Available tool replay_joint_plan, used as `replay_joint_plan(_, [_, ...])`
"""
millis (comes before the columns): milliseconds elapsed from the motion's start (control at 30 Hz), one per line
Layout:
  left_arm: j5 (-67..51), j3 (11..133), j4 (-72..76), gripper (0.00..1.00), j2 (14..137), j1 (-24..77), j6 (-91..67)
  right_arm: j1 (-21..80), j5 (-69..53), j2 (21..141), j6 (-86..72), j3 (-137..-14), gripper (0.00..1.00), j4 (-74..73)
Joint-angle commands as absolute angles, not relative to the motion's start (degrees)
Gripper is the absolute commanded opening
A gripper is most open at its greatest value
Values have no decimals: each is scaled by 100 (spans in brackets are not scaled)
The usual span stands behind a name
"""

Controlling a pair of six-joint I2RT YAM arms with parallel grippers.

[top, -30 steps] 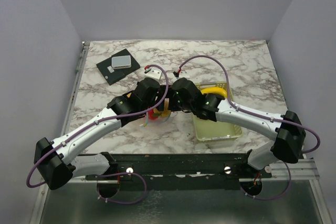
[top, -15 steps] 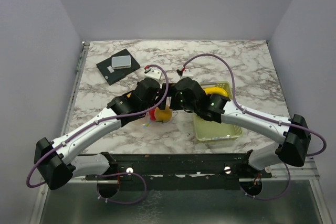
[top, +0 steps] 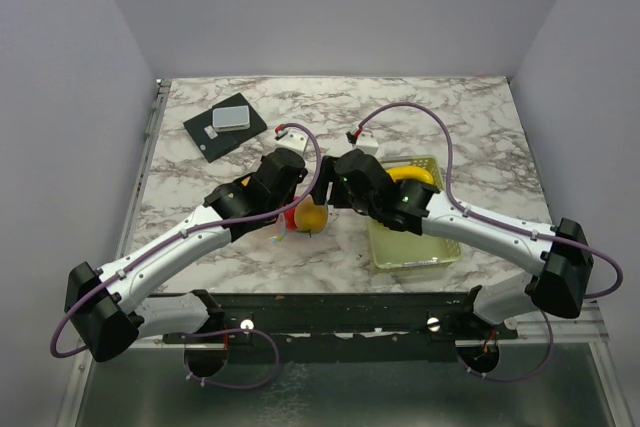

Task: Place the food in the zip-top bag and seal the zipper
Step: Adjust the zipper food storage bag at the center of the board.

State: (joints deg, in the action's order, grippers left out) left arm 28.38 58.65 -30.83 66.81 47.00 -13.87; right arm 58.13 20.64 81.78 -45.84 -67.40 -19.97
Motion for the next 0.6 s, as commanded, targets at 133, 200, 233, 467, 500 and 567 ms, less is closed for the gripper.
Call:
replay_joint_plan(133, [2751,5810,-3006,0,6627,4730,-1356,5818,2528,8639,-4587,-6873,62,-2236])
replay_joint_plan(200, [2748,5810,-3006,0,6627,4734,-1349,5786,2510,8685,-4596,-6873,60,-2199])
replay_joint_plan(233, [2751,5810,-3006,0,6623,4736,-1345,5771,2498,8703,-4590,-6873,59,-2183])
replay_joint_plan(467, [2751,5810,-3006,0,6613,4733,-1348,5658,2412,8798,-4596,-6841,50,-2075])
replay_joint_plan(500, [2751,5810,-3006,0,6610,4731,-1347,5634,2386,8817,-4602,-6838,49,-2074])
replay_joint_plan(567, [2759,5810,-3006,0,6603,4732,-1350,5596,2343,8846,-4600,-6823,47,-2055])
